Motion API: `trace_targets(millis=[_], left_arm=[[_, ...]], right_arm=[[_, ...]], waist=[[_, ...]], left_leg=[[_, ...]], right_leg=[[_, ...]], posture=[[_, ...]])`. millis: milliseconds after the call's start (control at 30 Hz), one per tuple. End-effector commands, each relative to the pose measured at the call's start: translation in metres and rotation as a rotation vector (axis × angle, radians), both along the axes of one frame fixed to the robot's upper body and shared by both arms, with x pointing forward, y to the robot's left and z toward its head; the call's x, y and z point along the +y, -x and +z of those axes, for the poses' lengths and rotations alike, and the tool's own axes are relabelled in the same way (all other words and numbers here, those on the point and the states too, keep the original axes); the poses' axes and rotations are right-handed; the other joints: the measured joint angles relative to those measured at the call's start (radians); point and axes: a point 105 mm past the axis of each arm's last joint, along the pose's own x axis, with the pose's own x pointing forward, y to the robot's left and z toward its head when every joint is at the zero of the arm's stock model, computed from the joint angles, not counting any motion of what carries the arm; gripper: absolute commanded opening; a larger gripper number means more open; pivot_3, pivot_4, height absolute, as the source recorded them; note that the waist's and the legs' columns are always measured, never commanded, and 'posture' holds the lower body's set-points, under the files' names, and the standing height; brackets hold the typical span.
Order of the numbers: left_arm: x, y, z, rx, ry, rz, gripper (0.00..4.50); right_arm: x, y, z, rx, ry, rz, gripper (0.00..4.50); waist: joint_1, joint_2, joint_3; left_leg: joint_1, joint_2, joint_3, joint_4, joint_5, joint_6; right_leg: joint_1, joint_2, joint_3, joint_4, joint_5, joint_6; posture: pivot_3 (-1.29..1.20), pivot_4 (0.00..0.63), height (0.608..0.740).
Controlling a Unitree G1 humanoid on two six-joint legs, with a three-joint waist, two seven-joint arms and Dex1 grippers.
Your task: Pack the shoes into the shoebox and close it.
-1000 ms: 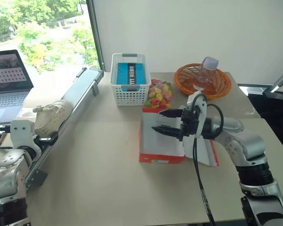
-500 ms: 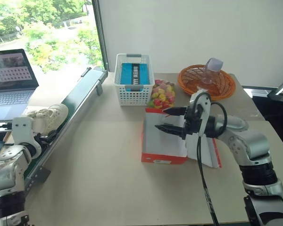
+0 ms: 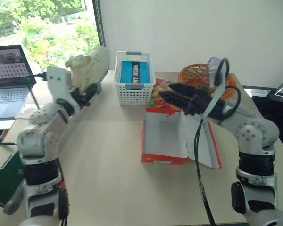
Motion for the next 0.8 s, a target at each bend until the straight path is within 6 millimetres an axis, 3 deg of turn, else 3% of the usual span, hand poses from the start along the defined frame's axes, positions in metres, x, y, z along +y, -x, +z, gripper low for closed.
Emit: trace_targets(millis=[33, 167, 400, 800], left_arm=[[-0.042, 0.003, 0.016, -0.055, -0.001, -0.123, 2.66], [-0.076, 0.005, 0.011, -0.054, 0.0, -0.214, 2.66], [-0.125, 0.029, -0.003, -0.001, 0.039, -0.358, 2.66], [-0.133, 0.041, 0.0, 0.016, 0.055, -0.392, 2.66]], right_arm=[[-0.002, 0.002, 0.02, 0.036, -0.124, -0.002, 4.5], [-0.002, 0.002, 0.028, 0.064, -0.185, -0.028, 4.5], [0.003, 0.01, 0.003, 0.116, -0.121, -0.069, 4.5], [-0.013, -0.002, -0.036, 0.22, -0.085, -0.17, 4.5]], waist=[[-0.008, 0.0, 0.0], [-0.014, 0.001, 0.001], [-0.014, 0.001, 0.001], [-0.019, 0.002, 0.001]], left_leg=[[0.0, 0.0, 0.0, 0.0, 0.0, 0.0], [0.0, 0.0, 0.0, 0.0, 0.0, 0.0], [0.0, 0.0, 0.0, 0.001, 0.0, 0.0], [0.001, 0.0, -0.001, 0.001, 0.0, 0.001]], right_leg=[[0.0, 0.0, 0.0, 0.0, 0.0, 0.0], [-0.001, 0.0, 0.001, 0.001, 0.0, 0.0], [0.0, 0.001, 0.001, 0.0, 0.0, 0.0], [0.0, 0.001, 0.003, 0.0, 0.0, 0.0]], posture=[[0.0, 0.15, 0.74], [0.0, 0.15, 0.74], [0.0, 0.15, 0.74], [0.0, 0.15, 0.74]])
